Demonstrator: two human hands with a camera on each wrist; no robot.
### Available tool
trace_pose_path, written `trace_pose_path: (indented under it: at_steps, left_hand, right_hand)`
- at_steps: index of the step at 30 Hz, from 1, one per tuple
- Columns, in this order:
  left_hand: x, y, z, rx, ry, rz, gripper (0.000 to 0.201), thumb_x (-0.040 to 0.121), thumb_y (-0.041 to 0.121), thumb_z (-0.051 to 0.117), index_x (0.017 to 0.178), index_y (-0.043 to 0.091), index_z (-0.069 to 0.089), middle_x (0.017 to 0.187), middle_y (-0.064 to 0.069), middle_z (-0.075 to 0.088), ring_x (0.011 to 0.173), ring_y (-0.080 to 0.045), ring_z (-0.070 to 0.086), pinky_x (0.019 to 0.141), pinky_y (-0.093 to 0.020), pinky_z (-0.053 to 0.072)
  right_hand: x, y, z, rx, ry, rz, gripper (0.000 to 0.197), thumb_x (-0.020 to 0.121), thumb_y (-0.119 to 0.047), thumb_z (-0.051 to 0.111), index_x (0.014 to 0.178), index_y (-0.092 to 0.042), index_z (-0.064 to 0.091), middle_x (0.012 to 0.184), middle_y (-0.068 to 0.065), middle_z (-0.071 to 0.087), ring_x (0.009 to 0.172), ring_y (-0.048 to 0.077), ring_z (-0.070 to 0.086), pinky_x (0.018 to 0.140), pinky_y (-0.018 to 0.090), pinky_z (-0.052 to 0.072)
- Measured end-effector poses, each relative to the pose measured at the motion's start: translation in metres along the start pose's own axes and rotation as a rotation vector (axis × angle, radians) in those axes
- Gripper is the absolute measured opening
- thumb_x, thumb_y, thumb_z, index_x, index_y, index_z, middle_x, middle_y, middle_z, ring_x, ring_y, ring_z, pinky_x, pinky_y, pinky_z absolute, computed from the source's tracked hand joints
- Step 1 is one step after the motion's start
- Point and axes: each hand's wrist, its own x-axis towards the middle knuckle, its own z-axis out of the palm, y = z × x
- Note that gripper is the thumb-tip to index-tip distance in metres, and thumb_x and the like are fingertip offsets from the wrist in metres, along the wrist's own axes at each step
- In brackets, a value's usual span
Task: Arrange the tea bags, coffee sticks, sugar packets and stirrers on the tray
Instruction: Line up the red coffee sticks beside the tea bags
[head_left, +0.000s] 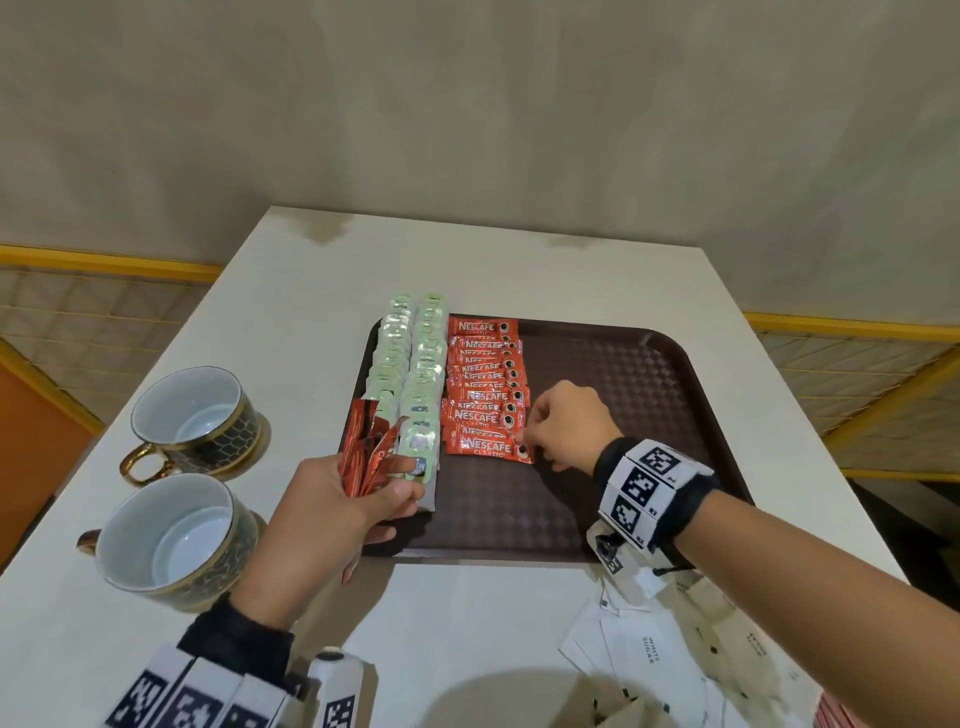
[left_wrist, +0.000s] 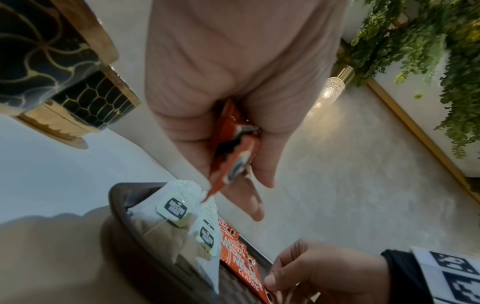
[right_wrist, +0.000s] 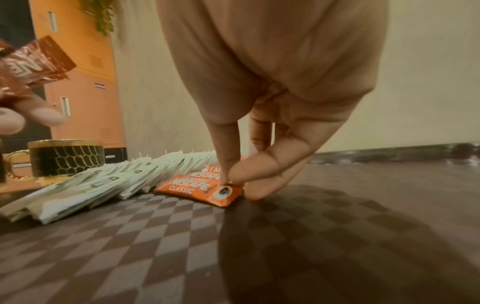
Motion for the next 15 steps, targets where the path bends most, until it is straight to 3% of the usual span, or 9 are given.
trace_pose_path:
  at_steps: [5,7,10,15]
  left_hand:
    - [0.002,-0.003,0.002,-0.030,0.001,-0.008,0.015,0.084,0.007,0.068,0.098,0.012,0.069,0.085,-0.004,0.077,0.078,-0.013,0.074,0.060,-0.019,0.057]
    - [0.002,-0.005,0.003,-0.038,-0.001,-0.017,0.015,0.084,0.006,0.068,0.098,0.013,0.069,0.087,-0.005,0.077,0.078,-0.013,0.074,0.060,-0.018,0.057]
    - [0.003,-0.007,0.004,-0.038,-0.004,-0.030,0.016,0.084,0.007,0.069,0.098,0.013,0.069,0.087,-0.006,0.076,0.079,-0.014,0.074,0.060,-0.020,0.057]
    - [0.002,-0.012,0.002,-0.044,0.003,-0.026,0.014,0.086,0.006,0.067,0.096,0.015,0.070,0.085,-0.006,0.077,0.080,-0.014,0.074,0.060,-0.019,0.057]
  right_hand:
    - [-0.002,-0.005,-0.004,-0.185,0.054,-0.133,0.021,0.081,-0.031,0.073,0.079,-0.016,0.059,0.086,0.001,0.067,0.078,0.021,0.066,0.074,0.038,0.058]
    - [-0.003,-0.010,-0.003,-0.224,0.031,-0.258,0.017,0.082,-0.029,0.073,0.089,-0.015,0.064,0.092,0.000,0.066,0.083,0.020,0.065,0.076,0.038,0.057]
    - [-0.004,-0.018,0.003,-0.336,-0.069,-0.403,0.027,0.083,-0.024,0.074,0.106,-0.011,0.068,0.105,0.004,0.064,0.094,0.021,0.062,0.082,0.036,0.055]
    - [0.005,-0.024,0.007,-0.372,-0.133,-0.416,0.034,0.081,-0.022,0.077,0.111,-0.009,0.068,0.110,0.008,0.066,0.101,0.024,0.062,0.089,0.040,0.054]
